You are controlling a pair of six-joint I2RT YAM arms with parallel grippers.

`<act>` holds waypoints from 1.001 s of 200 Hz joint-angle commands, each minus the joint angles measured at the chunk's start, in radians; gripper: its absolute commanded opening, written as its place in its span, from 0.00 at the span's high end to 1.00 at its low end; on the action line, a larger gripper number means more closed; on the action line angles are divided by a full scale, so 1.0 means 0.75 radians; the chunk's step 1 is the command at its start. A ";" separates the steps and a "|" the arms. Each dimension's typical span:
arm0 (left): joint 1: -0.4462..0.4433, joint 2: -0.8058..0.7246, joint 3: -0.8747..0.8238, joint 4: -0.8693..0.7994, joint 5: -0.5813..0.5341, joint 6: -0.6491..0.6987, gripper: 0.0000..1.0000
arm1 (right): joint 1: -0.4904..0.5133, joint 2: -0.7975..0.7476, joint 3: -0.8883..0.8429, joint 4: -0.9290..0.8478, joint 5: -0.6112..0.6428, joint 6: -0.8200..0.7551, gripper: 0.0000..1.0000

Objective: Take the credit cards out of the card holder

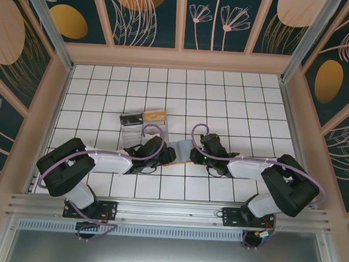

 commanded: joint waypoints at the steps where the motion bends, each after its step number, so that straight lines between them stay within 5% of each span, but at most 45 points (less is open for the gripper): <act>1: -0.003 0.036 0.011 0.081 0.070 0.014 0.48 | 0.022 0.038 -0.009 -0.063 -0.017 0.023 0.75; 54: -0.002 0.034 0.013 0.109 0.083 0.029 0.38 | 0.026 0.049 -0.009 -0.062 -0.017 0.025 0.75; 200: -0.003 -0.007 -0.006 0.158 0.094 0.047 0.35 | 0.037 0.079 0.003 -0.065 -0.011 0.031 0.75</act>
